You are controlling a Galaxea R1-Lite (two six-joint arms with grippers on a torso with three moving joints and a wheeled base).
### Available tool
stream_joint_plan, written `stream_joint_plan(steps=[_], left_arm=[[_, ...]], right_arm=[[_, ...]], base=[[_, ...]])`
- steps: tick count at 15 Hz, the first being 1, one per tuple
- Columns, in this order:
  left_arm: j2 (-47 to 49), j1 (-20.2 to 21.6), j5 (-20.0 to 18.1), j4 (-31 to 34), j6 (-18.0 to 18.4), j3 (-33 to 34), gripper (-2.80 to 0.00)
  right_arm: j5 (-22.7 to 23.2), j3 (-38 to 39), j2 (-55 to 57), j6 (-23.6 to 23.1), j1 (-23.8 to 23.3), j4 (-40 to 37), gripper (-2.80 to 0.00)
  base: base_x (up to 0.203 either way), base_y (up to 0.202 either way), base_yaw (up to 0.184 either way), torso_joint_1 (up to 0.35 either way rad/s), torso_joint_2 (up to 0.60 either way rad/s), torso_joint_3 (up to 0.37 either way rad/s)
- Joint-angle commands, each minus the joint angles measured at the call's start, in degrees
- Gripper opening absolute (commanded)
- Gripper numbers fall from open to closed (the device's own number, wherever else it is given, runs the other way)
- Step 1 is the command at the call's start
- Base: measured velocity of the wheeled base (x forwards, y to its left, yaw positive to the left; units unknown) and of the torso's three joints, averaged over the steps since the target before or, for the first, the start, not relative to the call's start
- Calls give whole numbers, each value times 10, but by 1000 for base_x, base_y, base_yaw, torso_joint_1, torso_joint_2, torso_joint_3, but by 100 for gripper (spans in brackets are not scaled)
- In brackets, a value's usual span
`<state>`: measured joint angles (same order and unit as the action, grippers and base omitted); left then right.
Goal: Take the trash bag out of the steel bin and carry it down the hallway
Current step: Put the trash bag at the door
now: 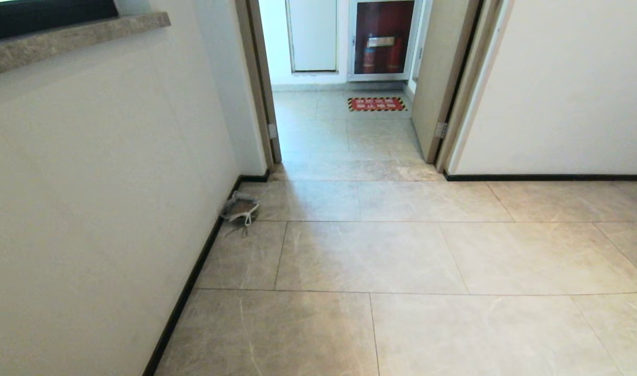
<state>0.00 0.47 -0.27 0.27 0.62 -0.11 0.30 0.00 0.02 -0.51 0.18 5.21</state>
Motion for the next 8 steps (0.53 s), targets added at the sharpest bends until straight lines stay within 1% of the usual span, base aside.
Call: stream_joint_plan(steps=[1, 8], left_arm=[[1, 0, 0, 1, 0, 0, -280], [1, 0, 0, 1, 1, 0, -280]], right_arm=[[1, 21, 0, 0, -1, 1, -280], [1, 21, 0, 0, -1, 1, -280]], base=[[189, 0, 2, -2, 3, 2], [193, 0, 2, 2, 2, 2]])
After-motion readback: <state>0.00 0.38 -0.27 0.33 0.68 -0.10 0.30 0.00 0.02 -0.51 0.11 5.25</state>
